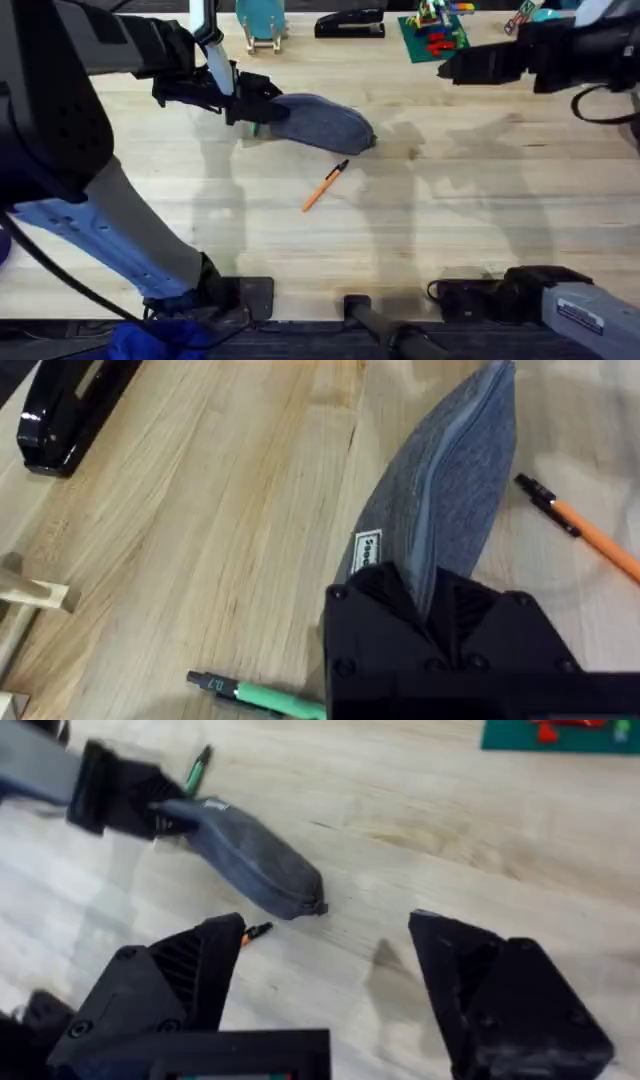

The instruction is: Unzip the bag, pick up the pens from the table one at a time and place them inside, then zip the bag closed.

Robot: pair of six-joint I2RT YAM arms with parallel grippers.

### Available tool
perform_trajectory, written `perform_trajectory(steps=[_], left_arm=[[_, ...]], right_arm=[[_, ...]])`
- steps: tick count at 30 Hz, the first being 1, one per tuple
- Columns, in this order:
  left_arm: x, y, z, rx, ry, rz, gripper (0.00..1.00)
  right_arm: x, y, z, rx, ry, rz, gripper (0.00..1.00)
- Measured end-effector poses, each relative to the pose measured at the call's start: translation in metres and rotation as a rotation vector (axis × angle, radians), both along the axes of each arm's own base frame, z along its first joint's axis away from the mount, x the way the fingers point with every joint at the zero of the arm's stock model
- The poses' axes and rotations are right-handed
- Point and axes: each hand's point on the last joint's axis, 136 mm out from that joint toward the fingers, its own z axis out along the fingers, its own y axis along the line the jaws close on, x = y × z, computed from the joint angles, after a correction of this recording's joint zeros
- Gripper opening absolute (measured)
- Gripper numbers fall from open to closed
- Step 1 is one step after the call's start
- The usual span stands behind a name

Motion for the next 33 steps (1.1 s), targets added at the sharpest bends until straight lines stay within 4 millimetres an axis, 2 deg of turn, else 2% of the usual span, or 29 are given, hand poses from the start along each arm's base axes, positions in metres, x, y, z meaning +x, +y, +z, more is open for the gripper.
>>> perform_trajectory(steps=[6,12,25,33], left_arm=[[0.0,0.0,0.0,-0.002,-0.001,0.0,0.042],[0.0,0.0,0.0,-0.002,-0.003,0.0,0.042],[0.005,0.0,0.001,0.0,-0.034,-0.002,0.042],[0.005,-0.001,0.001,0.0,-0.038,-0.003,0.042]], right_arm=[[-0.011,0.003,-0.007,-0.037,0.01,0.079,0.997],[-0.017,0.008,-0.033,-0.056,0.107,0.169,0.997],[0.008,0.025,-0.088,-0.078,0.189,0.334,0.997],[0.021,0.033,-0.102,-0.107,0.175,0.364,0.997]])
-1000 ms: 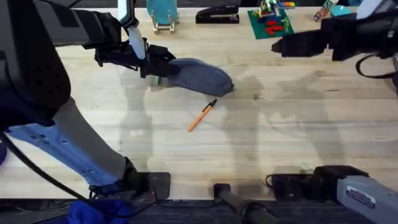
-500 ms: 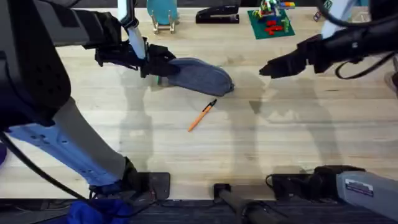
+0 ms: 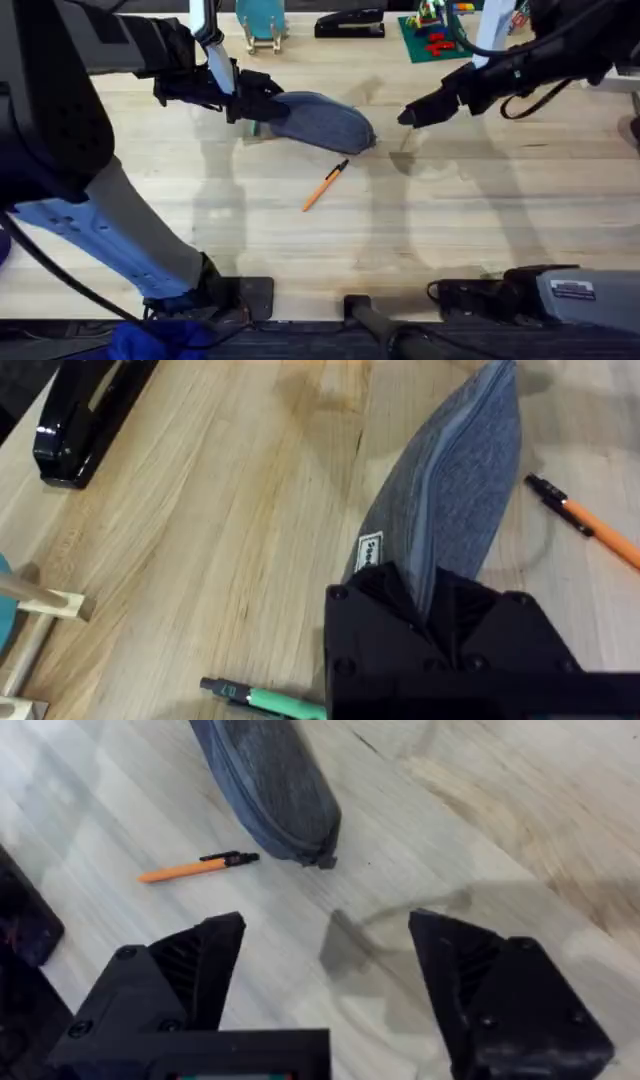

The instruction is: Unzip the bag, pick up the pens from the table one at a time and place them inside, then zip the bag closed.

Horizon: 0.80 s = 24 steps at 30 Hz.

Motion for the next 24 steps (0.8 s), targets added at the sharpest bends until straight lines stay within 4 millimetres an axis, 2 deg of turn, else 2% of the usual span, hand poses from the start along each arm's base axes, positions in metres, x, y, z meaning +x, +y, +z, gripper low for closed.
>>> perform_trajectory(steps=[6,17,24], left_arm=[[0.0,0.0,0.0,0.0,0.0,0.0,0.042],[0.0,0.0,0.0,0.001,0.0,0.0,0.042],[0.0,0.0,0.0,0.001,0.0,0.0,0.042]], right_arm=[[0.007,-0.001,-0.001,-0.029,-0.034,-0.002,0.997],[-0.005,0.016,-0.022,-0.16,-0.032,0.054,0.997],[-0.006,0.017,-0.027,-0.171,-0.023,0.039,0.997]])
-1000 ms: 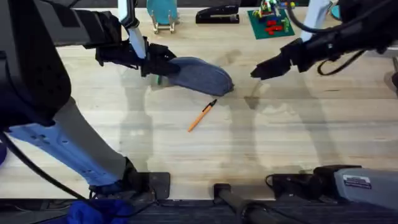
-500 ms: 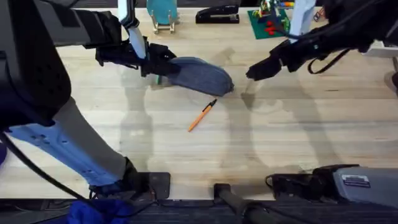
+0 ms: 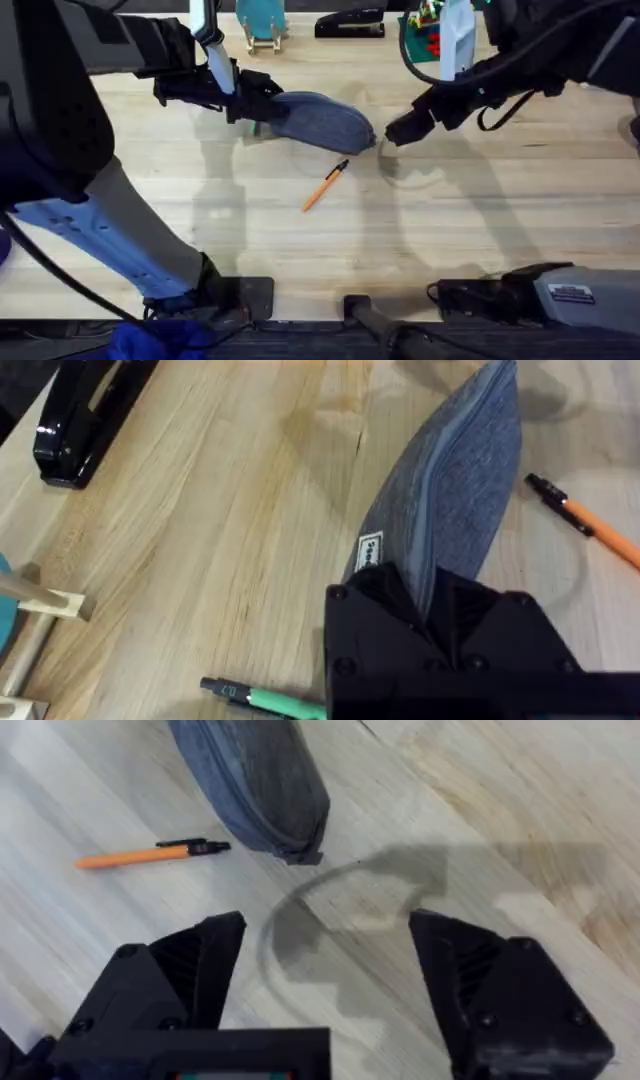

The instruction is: Unzip the bag, pick up the pens from the table one at a time and place them inside, then zip the bag closed.

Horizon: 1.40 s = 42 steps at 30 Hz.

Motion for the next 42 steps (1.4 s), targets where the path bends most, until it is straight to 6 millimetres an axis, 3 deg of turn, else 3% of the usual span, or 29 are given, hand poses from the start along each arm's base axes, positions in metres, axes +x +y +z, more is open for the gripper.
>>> perform_trajectory(steps=[8,15,22,26,42], left_arm=[[0.0,0.0,0.0,0.0,-0.001,0.0,0.042],[0.001,0.0,0.0,0.001,-0.004,0.0,0.042],[0.001,0.0,0.0,0.001,-0.004,0.0,0.042],[0.002,0.0,0.0,0.002,-0.012,-0.001,0.042],[0.004,0.0,0.0,0.005,-0.027,-0.002,0.042]], right_arm=[[-0.001,0.002,-0.008,-0.009,0.003,-0.013,0.997],[-0.006,0.021,-0.029,-0.021,-0.028,0.001,0.997],[0.007,0.037,-0.033,0.022,-0.106,-0.048,0.997],[0.004,0.044,-0.039,0.036,-0.111,-0.047,0.997],[-0.002,0.047,-0.052,0.064,-0.095,-0.084,0.998]])
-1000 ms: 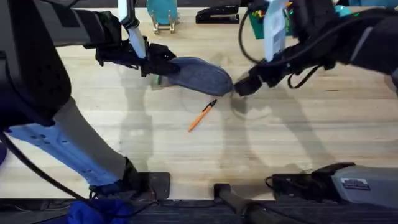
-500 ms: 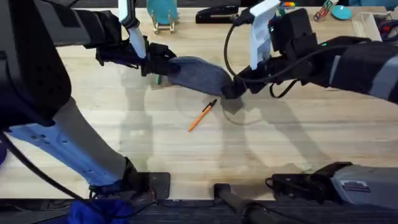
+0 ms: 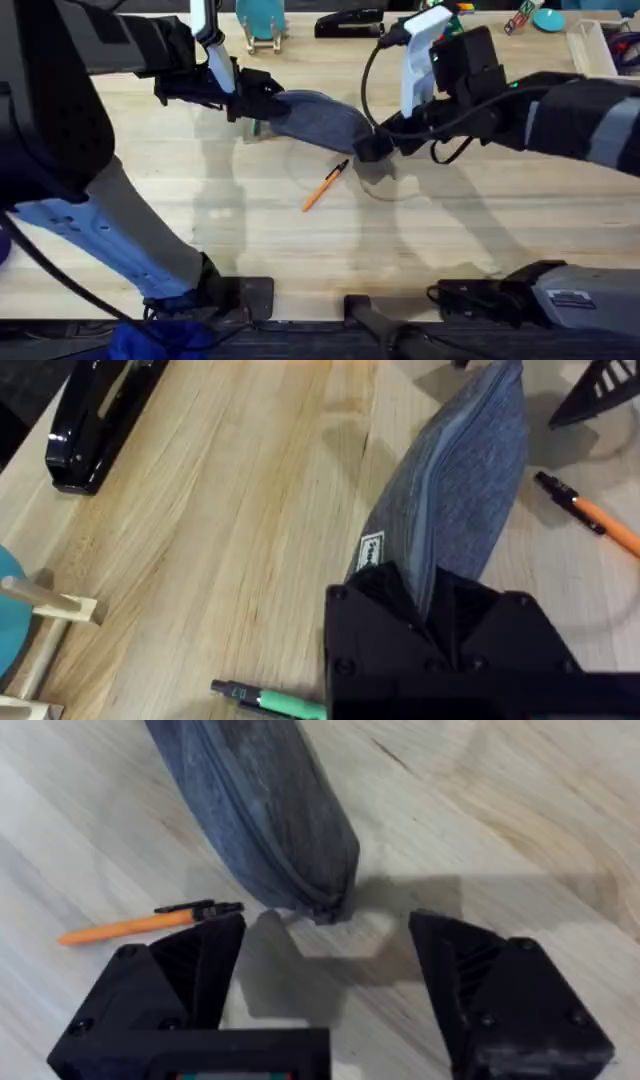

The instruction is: Unzip the bag, pick up the pens from the table one at a time and place them inside, then zip the bag closed.

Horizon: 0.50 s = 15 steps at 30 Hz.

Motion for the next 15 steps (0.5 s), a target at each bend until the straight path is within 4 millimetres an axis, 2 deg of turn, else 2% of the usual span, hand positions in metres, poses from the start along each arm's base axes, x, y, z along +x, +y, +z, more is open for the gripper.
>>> perform_trajectory(steps=[15], left_arm=[[0.0001,0.0,0.0,0.0,0.0,0.0,0.042]], right_arm=[[-0.0033,0.0074,-0.0017,0.009,-0.01,0.02,0.998]])
